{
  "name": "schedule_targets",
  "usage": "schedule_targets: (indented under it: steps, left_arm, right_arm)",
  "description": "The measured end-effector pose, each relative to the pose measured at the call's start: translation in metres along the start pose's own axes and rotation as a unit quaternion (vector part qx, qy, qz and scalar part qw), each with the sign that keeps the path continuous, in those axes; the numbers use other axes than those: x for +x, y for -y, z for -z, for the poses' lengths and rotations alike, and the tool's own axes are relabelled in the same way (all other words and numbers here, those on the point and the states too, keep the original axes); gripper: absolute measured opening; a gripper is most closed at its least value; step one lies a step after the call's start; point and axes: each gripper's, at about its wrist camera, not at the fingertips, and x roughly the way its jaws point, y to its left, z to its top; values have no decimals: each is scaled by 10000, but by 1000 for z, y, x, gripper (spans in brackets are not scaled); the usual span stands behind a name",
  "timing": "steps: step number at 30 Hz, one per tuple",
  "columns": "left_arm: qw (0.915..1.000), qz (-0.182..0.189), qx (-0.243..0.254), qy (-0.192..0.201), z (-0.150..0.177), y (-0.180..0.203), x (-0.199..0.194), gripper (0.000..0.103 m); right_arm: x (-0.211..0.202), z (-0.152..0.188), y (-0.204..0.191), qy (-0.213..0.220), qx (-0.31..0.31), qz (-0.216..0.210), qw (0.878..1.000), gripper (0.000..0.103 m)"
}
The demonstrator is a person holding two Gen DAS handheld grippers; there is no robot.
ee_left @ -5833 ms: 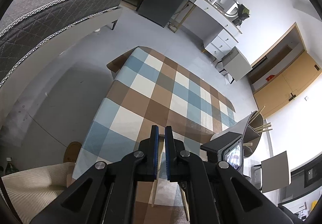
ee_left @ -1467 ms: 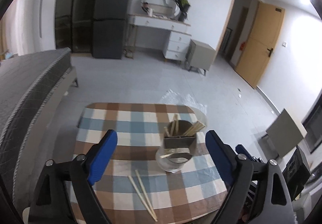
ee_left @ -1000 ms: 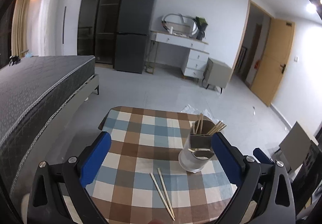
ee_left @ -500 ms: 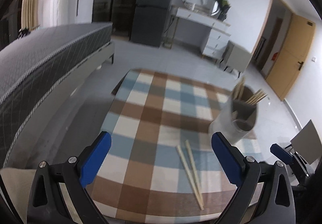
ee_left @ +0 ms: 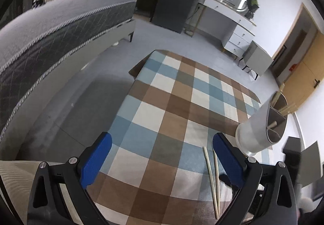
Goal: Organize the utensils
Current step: 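Lower both grippers toward the last two chopsticks on the cloth, then pinch one chopstick with the right gripper while the left gripper pinches the other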
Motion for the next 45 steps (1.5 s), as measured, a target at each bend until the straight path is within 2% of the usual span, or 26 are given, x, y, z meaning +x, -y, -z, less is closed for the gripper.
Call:
schedule_targets:
  steps: [5,12,15,27,28,30,35,40,45]
  left_arm:
    - [9993,48,-228,-292,-1,-10,7,97]
    - [9988,32,-319,-364,-1,-14,6,97]
    - [9985,78,-339,-417,0,-16,6,97]
    - [9980,172,-328,-517,-2,-18,10,97]
    - [9979,168,-330,-522,-3,-18,10,97]
    - [9978,165,-347,-537,-3,-19,10,97]
    - [9975,71,-334,-625,-2,-20,15,97]
    - [9966,-46,-332,-757,1,-19,24,97]
    - [9950,-56,-113,-994,10,-9,35,97]
  right_arm:
    - [24,-21,-1,-156,-19,420,9990,27]
    - [46,-41,1,-342,-84,924,9951,26]
    - [50,-45,5,-291,-2,1098,9935,25]
    - [65,-55,-2,-253,-152,1268,9915,24]
    - [66,-56,-2,-260,-162,1249,9917,22]
    - [67,-57,-3,-303,-158,1099,9934,8]
    - [67,-57,-7,-280,-236,1002,9943,6]
    - [41,-53,-8,218,-163,813,9963,6]
    - [-18,-42,-6,1131,27,452,9926,5]
